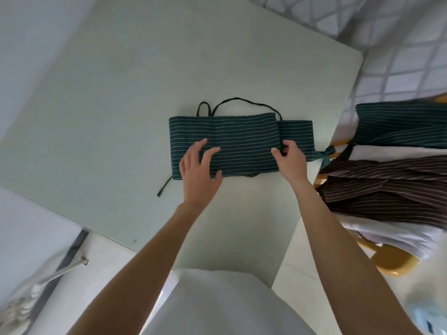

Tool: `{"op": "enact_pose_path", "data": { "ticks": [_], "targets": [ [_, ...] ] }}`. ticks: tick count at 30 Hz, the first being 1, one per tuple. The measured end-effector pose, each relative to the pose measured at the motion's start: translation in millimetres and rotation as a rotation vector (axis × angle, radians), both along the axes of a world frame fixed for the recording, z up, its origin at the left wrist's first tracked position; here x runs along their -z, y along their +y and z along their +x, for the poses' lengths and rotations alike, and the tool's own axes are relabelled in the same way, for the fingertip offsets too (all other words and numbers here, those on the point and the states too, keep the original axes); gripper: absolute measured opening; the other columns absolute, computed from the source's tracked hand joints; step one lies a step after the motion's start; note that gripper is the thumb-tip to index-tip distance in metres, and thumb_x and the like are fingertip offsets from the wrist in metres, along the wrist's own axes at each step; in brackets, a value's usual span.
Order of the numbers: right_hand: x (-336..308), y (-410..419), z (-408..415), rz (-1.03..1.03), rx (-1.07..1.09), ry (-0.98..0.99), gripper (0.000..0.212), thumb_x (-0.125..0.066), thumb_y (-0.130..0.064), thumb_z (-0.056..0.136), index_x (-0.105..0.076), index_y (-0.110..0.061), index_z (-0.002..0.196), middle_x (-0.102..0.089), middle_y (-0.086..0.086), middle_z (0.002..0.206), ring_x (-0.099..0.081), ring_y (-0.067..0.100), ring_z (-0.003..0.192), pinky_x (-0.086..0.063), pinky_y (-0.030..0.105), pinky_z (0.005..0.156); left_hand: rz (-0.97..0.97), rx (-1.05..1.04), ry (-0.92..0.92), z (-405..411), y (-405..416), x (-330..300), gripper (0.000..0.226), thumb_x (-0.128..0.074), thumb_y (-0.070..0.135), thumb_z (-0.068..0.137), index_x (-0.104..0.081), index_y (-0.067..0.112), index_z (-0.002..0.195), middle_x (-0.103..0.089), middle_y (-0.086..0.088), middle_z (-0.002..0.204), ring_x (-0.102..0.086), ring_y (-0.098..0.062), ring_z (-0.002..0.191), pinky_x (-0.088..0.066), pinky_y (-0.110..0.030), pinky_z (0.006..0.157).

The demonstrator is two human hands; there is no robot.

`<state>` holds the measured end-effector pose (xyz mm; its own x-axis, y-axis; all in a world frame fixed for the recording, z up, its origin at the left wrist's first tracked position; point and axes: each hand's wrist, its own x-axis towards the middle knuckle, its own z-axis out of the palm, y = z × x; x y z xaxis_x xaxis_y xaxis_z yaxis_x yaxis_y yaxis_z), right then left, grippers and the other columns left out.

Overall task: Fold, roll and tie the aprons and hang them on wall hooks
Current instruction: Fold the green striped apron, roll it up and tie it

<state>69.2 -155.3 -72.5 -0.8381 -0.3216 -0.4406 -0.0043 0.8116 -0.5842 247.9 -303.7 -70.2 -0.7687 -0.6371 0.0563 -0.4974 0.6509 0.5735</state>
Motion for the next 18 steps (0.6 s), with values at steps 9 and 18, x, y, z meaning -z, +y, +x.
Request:
{"op": "enact_pose_path", "data": {
  "ticks": [9,18],
  "targets": [
    [-6.5,-26.1,-5.0,-0.081,0.036,0.036,0.039,-0.057,-0.022,0.093,-0.047,-0.011,0.129,-0.062,0.007,0.115,-0.058,0.021,0.105,-0.041,0.027,0.084,0.443,-0.262,-0.154,38.0,-43.9,12.3,0.103,-0.082,0.040,0.065,-0.020,0.019,0.145,-0.044,-0.004,0.137,-0.042,-0.020,0.124,-0.043,-0.041,0.100],
    [-39.5,33.5,-36.9,-0.059,0.176,0.458,0.032,-0.059,-0.016,0.090,-0.054,-0.014,0.122,-0.067,0.006,0.105,-0.062,0.020,0.094,-0.044,0.027,0.082,-0.041,0.114,-0.144,20.6,-25.3,23.6,0.070,-0.071,0.004,0.076,-0.041,0.016,0.137,-0.052,-0.009,0.129,-0.048,-0.026,0.115,-0.049,-0.042,0.092]
  ]
}}
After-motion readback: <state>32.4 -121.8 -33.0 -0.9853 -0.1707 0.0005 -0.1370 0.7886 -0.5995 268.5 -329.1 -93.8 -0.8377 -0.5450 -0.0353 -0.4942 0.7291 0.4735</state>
